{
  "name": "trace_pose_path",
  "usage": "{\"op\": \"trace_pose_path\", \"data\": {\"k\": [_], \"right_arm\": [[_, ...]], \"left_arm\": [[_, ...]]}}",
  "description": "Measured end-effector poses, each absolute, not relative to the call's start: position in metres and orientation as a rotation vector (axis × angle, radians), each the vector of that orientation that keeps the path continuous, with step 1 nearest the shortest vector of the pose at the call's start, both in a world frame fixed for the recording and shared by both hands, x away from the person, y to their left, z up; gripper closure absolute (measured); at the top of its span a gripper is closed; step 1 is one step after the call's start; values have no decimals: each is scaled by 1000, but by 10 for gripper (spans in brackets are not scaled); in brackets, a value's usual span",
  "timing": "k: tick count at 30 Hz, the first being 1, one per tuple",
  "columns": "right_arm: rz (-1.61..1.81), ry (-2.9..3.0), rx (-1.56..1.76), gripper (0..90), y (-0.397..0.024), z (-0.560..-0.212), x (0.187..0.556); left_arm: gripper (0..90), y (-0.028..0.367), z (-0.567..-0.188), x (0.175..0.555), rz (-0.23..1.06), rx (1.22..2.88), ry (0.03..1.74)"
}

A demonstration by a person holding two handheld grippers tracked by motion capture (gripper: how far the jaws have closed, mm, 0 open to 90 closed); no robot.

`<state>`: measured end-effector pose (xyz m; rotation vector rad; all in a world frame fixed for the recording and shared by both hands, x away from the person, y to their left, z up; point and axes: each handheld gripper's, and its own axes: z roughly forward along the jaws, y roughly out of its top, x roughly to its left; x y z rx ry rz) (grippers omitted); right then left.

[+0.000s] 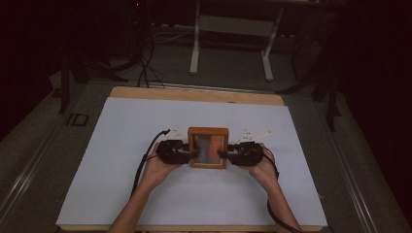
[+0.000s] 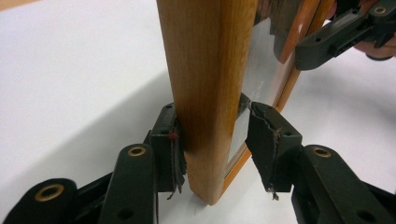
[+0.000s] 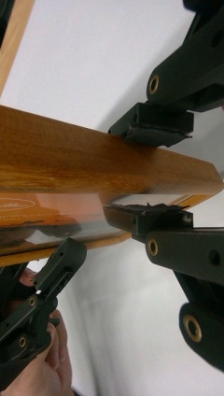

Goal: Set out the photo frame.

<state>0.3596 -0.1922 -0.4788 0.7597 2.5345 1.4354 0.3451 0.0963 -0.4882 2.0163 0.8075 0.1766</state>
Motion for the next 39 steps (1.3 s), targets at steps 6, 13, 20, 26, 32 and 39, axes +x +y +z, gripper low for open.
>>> {"op": "trace_pose_path", "data": {"k": [6,13,20,26,32,39], "right_arm": [[1478,2566,763,621,-172,-483,358],[1510,2581,791,622,-167,-486,356],[1569,2575,826,622,-172,-488,354],[1594,2579,848,622,-172,-490,354],[1612,2578,866,622,-173,-491,354],[1619,2575,877,622,-175,-491,354]], "left_arm": [[571,116,-491,333,159,1988,872],[571,120,-490,329,134,1977,890],[575,119,-487,326,129,1963,899],[576,120,-486,324,129,1950,916],[575,120,-486,323,130,1942,919],[575,118,-486,322,134,1932,923]]}}
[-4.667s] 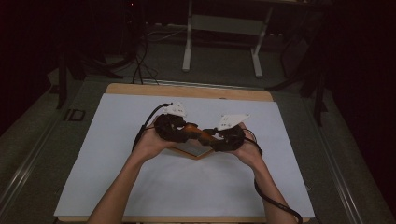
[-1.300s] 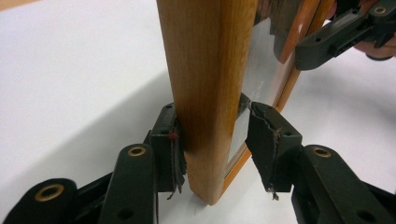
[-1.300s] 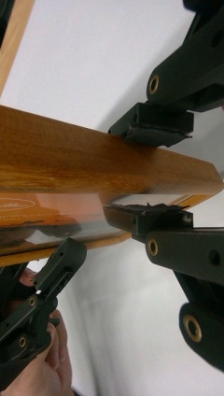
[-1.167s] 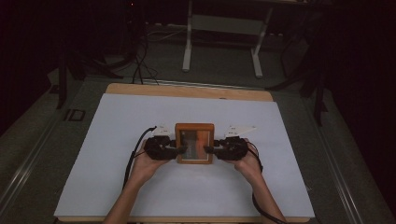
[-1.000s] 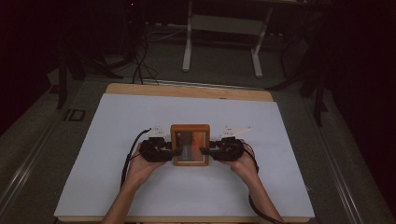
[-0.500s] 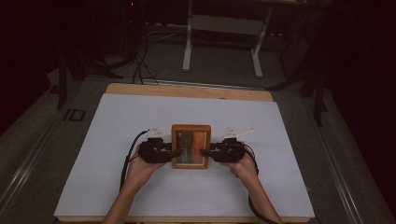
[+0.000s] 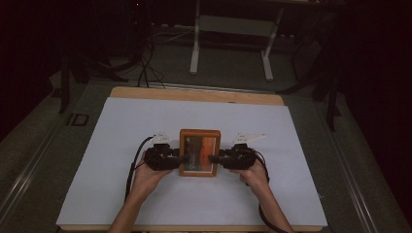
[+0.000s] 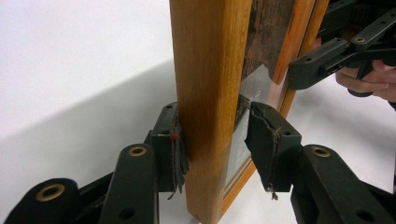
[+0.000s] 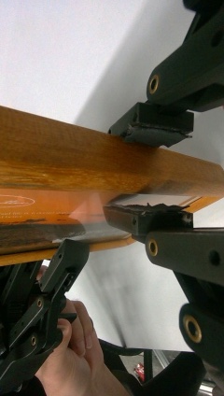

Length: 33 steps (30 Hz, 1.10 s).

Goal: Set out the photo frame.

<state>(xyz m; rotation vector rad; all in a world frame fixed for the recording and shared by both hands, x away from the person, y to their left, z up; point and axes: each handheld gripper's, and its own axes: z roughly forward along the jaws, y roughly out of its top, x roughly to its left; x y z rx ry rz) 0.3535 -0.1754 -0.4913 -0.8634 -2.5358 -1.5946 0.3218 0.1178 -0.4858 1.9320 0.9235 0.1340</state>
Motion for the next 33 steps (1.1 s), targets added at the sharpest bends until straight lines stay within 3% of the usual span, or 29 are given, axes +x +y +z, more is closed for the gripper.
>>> {"op": "trace_pose_path", "data": {"k": [33], "right_arm": [[-1592,-2522,-897,614,-177,-499,359]], "left_arm": [[576,115,-495,327,134,1919,938]]}}
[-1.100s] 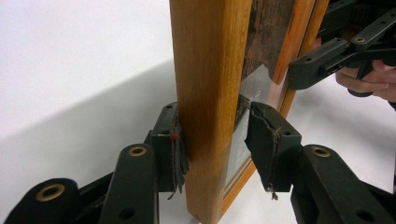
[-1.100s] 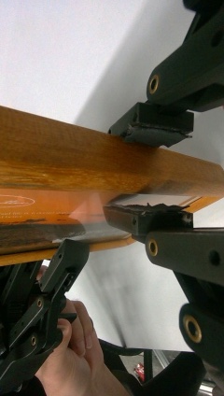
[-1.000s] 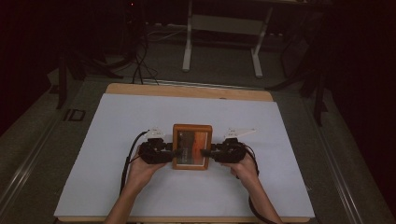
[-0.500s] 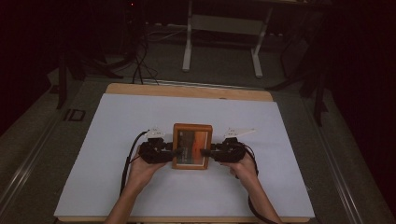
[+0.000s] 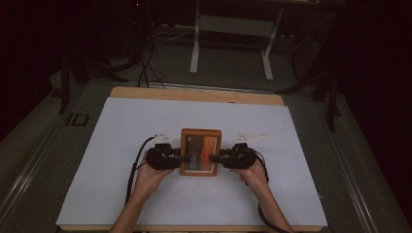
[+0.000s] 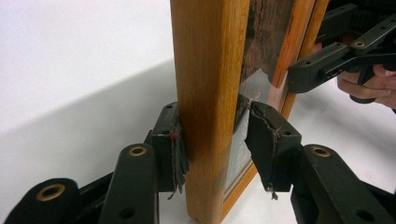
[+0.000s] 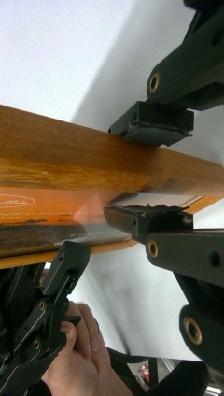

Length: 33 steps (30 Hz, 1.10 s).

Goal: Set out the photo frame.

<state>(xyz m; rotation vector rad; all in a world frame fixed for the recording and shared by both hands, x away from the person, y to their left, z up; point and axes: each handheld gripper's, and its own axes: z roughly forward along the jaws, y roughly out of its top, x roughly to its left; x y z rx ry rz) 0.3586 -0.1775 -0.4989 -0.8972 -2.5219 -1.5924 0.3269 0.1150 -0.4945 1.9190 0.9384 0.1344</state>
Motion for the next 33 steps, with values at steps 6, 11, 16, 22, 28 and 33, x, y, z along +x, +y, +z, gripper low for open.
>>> {"op": "trace_pose_path", "data": {"k": [6,11,16,22,28,33], "right_arm": [[-1591,-2513,-899,615,-178,-502,360],[-1597,-2504,-908,614,-177,-503,361],[-1602,-2503,-908,613,-177,-504,363],[-1606,-2511,-908,606,-177,-505,363],[-1606,-2511,-903,604,-177,-505,363],[-1607,-2511,-903,601,-177,-506,363]], "left_arm": [[577,115,-497,328,129,1918,941],[577,116,-500,328,144,1906,942],[574,115,-500,328,153,1907,945],[576,114,-500,327,160,1918,949],[579,114,-499,326,158,1922,954],[581,114,-499,326,165,1929,949]]}}
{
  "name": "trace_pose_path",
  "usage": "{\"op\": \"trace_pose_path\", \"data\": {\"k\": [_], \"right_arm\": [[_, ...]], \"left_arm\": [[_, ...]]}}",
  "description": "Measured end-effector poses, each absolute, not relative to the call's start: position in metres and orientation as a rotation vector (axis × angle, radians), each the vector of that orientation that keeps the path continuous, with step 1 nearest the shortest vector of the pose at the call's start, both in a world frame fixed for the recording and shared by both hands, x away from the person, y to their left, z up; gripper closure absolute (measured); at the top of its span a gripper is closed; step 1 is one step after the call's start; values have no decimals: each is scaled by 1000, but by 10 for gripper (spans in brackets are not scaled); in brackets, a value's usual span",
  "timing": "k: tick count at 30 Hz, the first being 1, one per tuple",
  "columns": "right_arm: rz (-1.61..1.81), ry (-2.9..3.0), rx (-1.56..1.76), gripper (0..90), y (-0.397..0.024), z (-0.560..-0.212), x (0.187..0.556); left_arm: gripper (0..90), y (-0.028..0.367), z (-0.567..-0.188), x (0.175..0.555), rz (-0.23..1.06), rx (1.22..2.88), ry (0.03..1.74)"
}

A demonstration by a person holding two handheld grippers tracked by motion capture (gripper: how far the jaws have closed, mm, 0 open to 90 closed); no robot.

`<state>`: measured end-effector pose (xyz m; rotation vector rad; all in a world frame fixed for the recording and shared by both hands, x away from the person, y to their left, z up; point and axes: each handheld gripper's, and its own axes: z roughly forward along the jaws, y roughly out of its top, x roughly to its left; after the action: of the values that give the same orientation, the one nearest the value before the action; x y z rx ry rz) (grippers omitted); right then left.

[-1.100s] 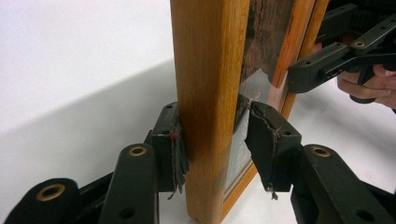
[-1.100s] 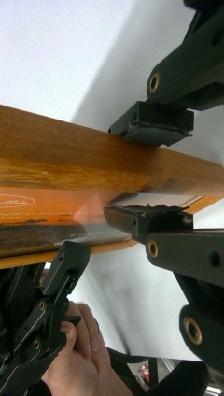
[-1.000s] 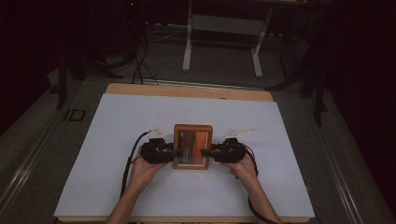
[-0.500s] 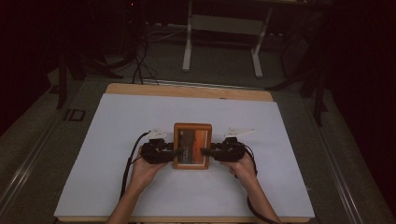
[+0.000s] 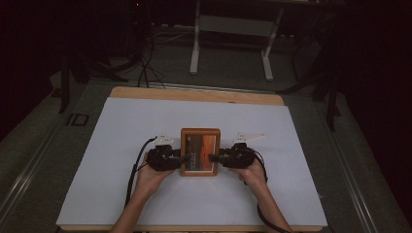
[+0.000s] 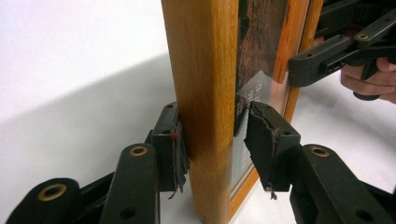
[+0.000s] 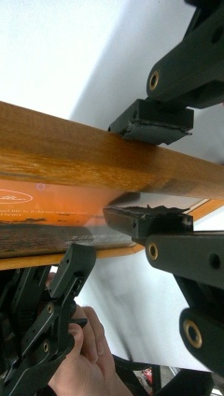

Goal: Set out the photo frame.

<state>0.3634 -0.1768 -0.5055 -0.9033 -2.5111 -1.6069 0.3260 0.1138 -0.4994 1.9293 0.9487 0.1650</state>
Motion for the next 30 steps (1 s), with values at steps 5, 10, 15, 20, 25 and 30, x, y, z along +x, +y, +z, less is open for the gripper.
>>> {"op": "trace_pose_path", "data": {"k": [5,10,15,20,25,30], "right_arm": [[-1601,-2526,-901,598,-176,-505,362],[-1591,-2529,-896,566,-177,-506,362],[-1588,-2532,-887,557,-178,-505,361],[-1586,-2535,-868,560,-178,-505,360],[-1587,-2537,-874,560,-178,-505,360],[-1593,-2546,-893,615,-180,-504,360]], "left_arm": [[577,114,-500,326,167,1927,946],[541,113,-503,327,160,1933,952],[520,114,-503,327,166,1926,960],[516,116,-503,328,165,1919,968],[540,115,-504,327,158,1931,955],[575,115,-503,326,162,1940,951]]}}
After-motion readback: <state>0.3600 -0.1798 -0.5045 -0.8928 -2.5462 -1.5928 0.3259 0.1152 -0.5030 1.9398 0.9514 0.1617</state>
